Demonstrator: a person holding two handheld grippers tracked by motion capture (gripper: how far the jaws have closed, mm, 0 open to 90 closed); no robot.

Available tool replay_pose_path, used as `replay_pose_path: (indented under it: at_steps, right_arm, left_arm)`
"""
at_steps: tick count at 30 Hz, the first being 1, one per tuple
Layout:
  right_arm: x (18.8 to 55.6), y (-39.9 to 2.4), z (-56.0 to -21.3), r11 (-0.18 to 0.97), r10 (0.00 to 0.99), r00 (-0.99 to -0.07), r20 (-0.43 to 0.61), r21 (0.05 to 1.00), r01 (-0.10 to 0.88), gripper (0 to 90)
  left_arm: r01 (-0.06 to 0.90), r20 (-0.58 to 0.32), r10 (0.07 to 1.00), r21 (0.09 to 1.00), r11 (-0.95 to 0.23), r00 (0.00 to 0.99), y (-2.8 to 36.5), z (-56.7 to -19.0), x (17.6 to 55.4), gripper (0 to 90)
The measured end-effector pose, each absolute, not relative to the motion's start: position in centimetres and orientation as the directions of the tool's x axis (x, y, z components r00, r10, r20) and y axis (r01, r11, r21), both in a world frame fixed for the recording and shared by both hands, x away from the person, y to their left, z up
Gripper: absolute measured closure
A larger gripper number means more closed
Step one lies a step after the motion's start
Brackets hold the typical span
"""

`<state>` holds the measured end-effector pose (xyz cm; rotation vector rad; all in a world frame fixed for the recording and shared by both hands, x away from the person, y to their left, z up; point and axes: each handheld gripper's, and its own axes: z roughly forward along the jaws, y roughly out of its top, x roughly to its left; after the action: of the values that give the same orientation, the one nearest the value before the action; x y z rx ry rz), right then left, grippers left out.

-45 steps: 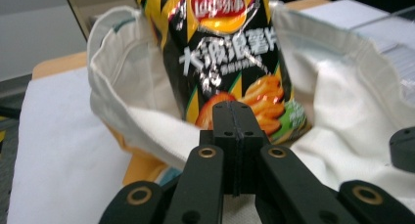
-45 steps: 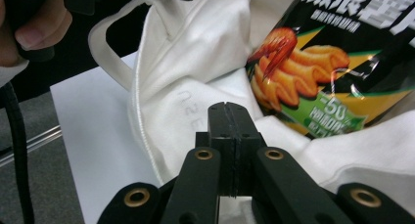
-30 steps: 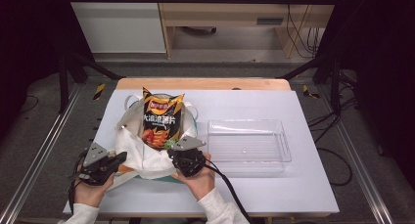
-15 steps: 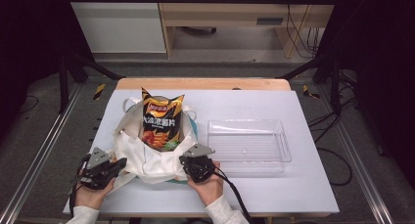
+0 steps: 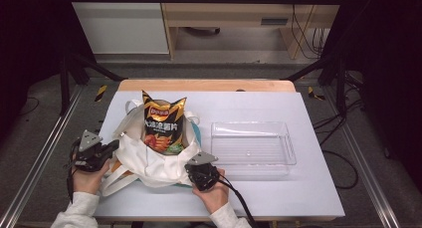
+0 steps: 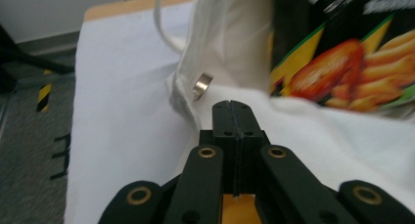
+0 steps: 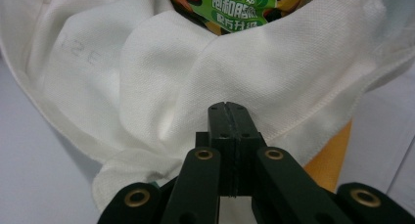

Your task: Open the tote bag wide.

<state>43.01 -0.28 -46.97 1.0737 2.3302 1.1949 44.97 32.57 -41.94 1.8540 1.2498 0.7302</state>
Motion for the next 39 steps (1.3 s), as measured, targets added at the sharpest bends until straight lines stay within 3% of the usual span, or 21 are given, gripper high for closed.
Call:
replay_pose_path:
  at_steps: [8, 13, 25, 39]
  right_arm:
    - [43.2, -0.6, -46.4, 0.322, 0.742, -0.662, 0.106, 0.809, 0.491, 90.0]
    - [43.4, -0.9, -45.4, 0.279, 0.789, -0.611, 0.063, 0.85, 0.448, 90.0]
    - [43.2, -1.2, -46.9, 0.356, 0.819, -0.574, -0.011, 0.795, 0.492, 90.0]
    - [42.6, -1.8, -48.1, 0.333, 0.822, -0.569, 0.014, 0.798, 0.501, 90.0]
  left_arm:
    - [0.561, 0.07, 0.934, 0.783, -0.269, 0.349, 33.4, -44.4, 44.8, 89.9]
    - [0.57, 0.075, 0.935, 0.775, -0.274, 0.347, 33.4, -44.8, 44.8, 89.9]
    - [0.584, 0.085, 0.933, 0.759, -0.287, 0.349, 33.3, -45.4, 44.4, 89.9]
    - [0.62, 0.064, 0.933, 0.731, -0.287, 0.355, 33.1, -46.4, 44.1, 89.8]
